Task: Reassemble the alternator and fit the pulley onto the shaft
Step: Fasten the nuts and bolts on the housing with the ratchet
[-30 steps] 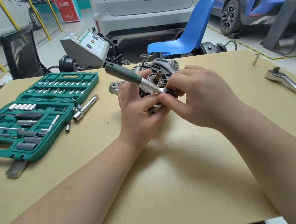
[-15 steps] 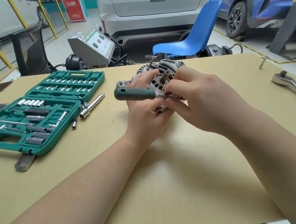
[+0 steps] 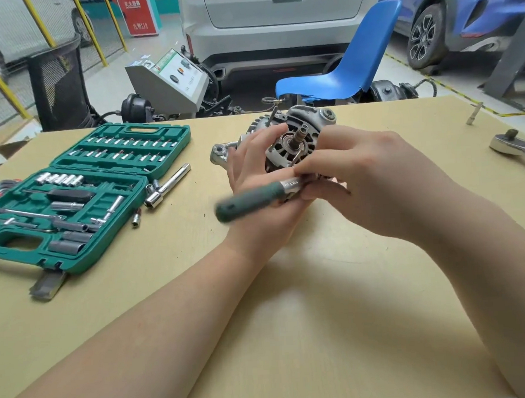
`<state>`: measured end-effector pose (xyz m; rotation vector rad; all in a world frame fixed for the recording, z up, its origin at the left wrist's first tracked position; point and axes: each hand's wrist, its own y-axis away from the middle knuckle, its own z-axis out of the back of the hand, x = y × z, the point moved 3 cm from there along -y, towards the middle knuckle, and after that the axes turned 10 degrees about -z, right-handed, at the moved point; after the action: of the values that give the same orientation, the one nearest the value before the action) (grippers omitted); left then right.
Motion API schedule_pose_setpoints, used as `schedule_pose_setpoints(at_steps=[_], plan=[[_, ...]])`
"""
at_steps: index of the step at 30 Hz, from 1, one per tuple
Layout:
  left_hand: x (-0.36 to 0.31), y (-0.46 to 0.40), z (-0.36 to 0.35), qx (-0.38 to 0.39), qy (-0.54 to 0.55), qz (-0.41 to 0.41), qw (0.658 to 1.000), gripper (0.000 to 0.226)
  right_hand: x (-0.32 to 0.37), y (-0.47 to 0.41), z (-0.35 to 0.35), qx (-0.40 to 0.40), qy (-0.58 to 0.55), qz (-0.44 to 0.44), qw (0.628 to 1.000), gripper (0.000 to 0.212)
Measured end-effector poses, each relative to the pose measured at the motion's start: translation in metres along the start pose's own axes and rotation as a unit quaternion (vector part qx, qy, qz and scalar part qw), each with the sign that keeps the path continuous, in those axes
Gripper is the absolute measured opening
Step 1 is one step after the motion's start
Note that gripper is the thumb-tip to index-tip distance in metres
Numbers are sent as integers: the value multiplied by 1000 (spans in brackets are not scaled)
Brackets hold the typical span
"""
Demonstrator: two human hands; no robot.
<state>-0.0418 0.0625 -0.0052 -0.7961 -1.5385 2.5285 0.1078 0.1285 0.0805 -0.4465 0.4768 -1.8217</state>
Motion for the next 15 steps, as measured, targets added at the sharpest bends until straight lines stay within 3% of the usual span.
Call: schedule_pose_setpoints(at_steps=[3, 7, 10, 15], plan=[[-2, 2, -1, 19, -21, -43, 999, 12, -8, 4, 2, 11, -19, 22, 1000, 14], [-2, -1, -1, 14, -27, -22, 999, 24, -3, 3, -1, -26, -16, 6, 1000, 11], [-4, -2, 1, -13, 2, -25, 1000, 9, 4, -4, -8, -53, 6, -35, 998, 17], [-6, -1, 1, -9, 29, -4, 1000, 15, 2, -4, -6, -24, -18, -7, 1000, 15]])
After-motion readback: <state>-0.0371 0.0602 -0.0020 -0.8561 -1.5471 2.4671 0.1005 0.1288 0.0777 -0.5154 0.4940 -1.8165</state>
